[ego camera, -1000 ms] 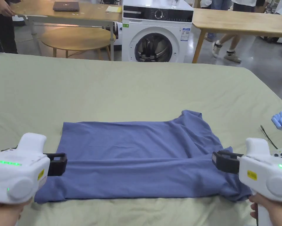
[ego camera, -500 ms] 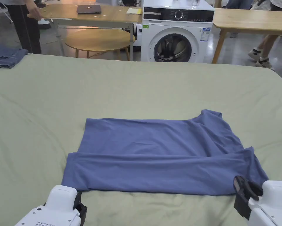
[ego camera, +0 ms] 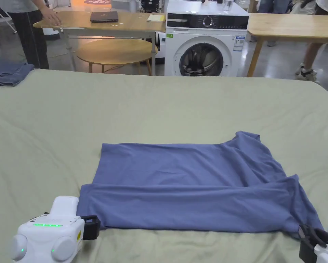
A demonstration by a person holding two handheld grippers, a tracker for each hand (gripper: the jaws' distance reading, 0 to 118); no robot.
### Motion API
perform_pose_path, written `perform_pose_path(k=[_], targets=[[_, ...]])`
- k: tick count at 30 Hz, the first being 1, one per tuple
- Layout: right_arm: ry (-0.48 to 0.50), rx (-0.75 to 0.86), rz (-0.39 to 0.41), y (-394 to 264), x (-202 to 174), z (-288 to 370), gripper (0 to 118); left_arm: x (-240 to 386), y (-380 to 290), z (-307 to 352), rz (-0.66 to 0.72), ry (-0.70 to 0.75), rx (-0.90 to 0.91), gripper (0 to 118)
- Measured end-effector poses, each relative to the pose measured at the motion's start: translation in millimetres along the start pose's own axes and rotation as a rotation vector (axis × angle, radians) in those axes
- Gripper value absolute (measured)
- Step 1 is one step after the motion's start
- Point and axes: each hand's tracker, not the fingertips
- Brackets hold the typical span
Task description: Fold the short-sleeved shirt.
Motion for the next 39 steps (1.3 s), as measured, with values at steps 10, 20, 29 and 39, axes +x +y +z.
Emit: perform_pose_path(k=[10, 20, 29, 39], targets=[[-0.071, -0.168, -0.077, 6.2, 49.9, -64.1, 114, 26.4, 12.5, 4.6, -0.178, -0.046, -0.042, 11], [0.017, -0.252, -0.173, 5.1, 58.2, -102.1, 11, 7.3, 24.7, 27.0, -0.114, -0.056, 0.027, 4], [0.073, -0.079, -0.037, 47.3, 51.2, -1.7, 11, -10.4, 35.3, 90.0, -0.119, -0.067, 0.132, 4], [0.082, -0.181, 0.031, -1.9, 48.3, 39.1, 11, -30.4, -29.0, 114.2, -0.089, -0.112, 0.029, 4]])
